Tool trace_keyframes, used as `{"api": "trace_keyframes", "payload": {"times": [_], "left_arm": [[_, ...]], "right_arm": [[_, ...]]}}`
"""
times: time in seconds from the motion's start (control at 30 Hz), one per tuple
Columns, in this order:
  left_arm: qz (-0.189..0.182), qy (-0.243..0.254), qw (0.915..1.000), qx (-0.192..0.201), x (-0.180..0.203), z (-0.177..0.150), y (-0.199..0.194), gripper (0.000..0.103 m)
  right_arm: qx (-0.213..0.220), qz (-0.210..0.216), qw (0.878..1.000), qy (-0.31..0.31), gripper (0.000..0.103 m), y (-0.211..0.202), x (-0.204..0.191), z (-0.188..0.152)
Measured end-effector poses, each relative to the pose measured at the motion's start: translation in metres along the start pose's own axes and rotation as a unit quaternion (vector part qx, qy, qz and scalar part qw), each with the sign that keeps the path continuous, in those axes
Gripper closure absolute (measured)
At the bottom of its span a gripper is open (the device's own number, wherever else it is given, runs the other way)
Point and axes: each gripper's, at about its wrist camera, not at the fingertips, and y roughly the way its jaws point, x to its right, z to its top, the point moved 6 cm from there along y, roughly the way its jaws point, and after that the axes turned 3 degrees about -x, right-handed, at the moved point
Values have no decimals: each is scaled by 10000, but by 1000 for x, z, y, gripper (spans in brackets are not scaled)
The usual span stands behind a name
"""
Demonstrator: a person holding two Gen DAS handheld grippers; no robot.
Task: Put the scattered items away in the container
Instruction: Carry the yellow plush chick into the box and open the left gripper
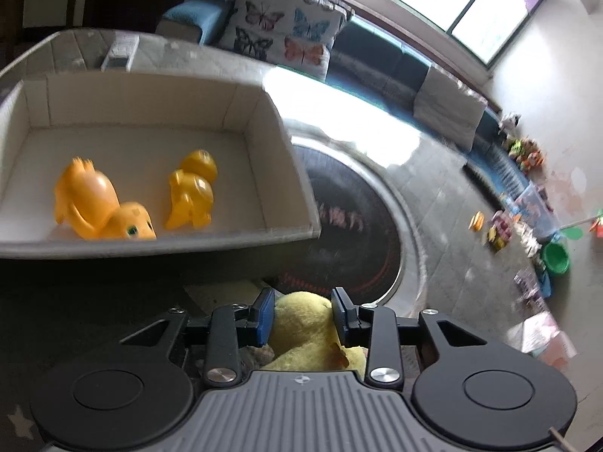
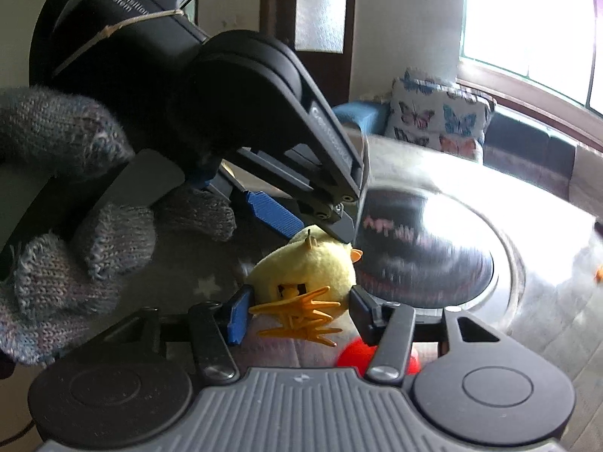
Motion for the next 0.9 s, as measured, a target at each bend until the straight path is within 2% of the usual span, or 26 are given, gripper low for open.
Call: {"api": "trace_keyframes", "payload": {"times": [0.2,0.3,0.43,0.67,0.9], "left_arm": [[56,-56,9984,554,-10,31,-40,67],[173,-158,9965,804,-24,50,-54,67],[321,-346,9936,1026,-49,70,-65,67],[529,-738,9901,1068,-98,86,-61,68],[599,-1032,9881,969,-133,86,-46,68]], "right_arm": [[435,234,9983,-308,48,1,-15,44],[653,351,9962,-462,48,1,-23,66],[739,571,9940,-564,48,20,-34,87],[760,926,9898,-768,48,60,-57,113],[612,1069,9879,-944,48,90,-76,104]]}}
